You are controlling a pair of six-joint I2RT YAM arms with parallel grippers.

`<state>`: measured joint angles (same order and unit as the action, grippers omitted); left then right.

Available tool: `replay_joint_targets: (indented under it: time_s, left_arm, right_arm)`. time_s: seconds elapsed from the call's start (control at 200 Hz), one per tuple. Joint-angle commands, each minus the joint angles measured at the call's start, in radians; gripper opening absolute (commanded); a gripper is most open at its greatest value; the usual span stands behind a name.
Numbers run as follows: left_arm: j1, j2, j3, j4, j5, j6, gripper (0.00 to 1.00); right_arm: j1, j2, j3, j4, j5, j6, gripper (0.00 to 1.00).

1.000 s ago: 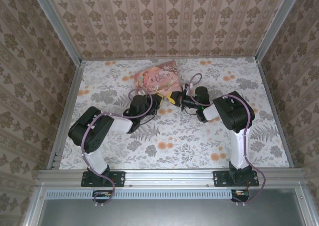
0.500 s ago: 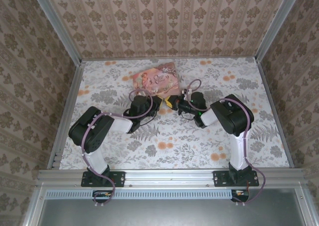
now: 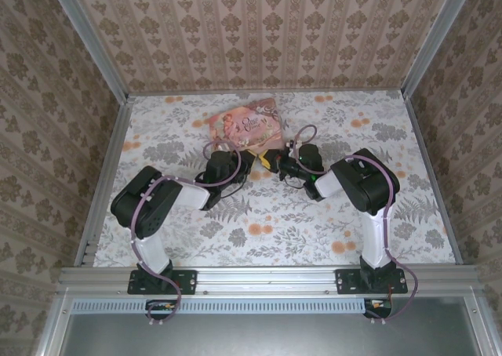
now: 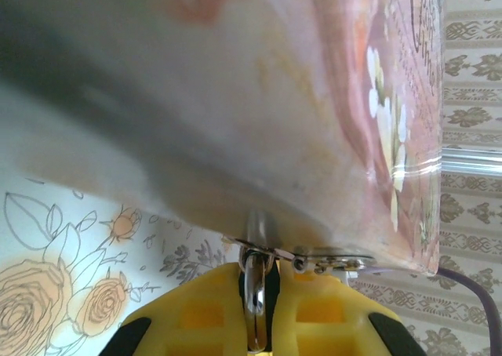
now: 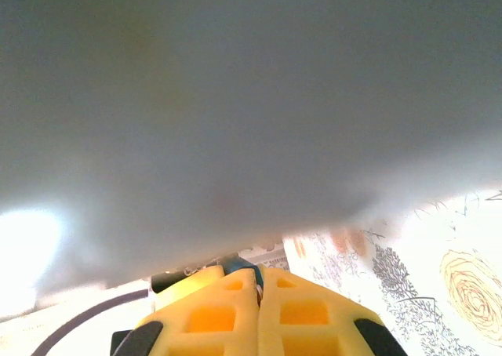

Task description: Unlock a padlock with a key

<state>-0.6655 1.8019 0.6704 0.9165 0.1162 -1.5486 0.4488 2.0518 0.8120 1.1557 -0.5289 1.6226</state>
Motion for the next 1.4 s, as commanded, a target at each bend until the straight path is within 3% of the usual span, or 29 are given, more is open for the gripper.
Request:
replay_joint_targets:
  time_s: [0.0,0.26,0.48,0.59,0.835,1.115,1.255,1.39]
  left_arm:
    - [-0.1,0.044,0.007,0.033,0.286,-0.003,0.0]
    - [-0.076,-0.008,-0.013,-0.116,0.244,0.102,0.0]
    - [-0.051,-0.057,0.001,-0.236,0.237,0.185,0.0]
    - [-0.037,-0.068,0.008,-0.263,0.243,0.208,0.0]
    - [-0.013,-0.102,0.012,-0.34,0.24,0.269,0.0]
    - [0.001,-0.119,0.026,-0.391,0.25,0.306,0.0]
    - [0.007,-0.124,0.036,-0.414,0.263,0.319,0.0]
    - [0.013,-0.132,0.05,-0.448,0.276,0.325,0.0]
  right_arm:
    - [0.1,-0.056,0.109,0.184,-0.155,0.005,0.06]
    - [0.052,-0.114,0.014,0.181,-0.122,-0.032,0.44]
    - [0.021,-0.144,-0.083,0.177,-0.137,-0.046,0.67]
    - [0.009,-0.161,-0.142,0.137,-0.175,-0.078,0.74]
    - [0.002,-0.217,-0.237,-0.09,-0.229,-0.238,0.76]
    - [0.007,-0.371,-0.248,-0.467,-0.195,-0.484,0.73]
    - [0.023,-0.461,-0.213,-0.685,-0.14,-0.64,0.71]
    - [0.06,-0.555,-0.142,-0.959,0.006,-0.876,0.7]
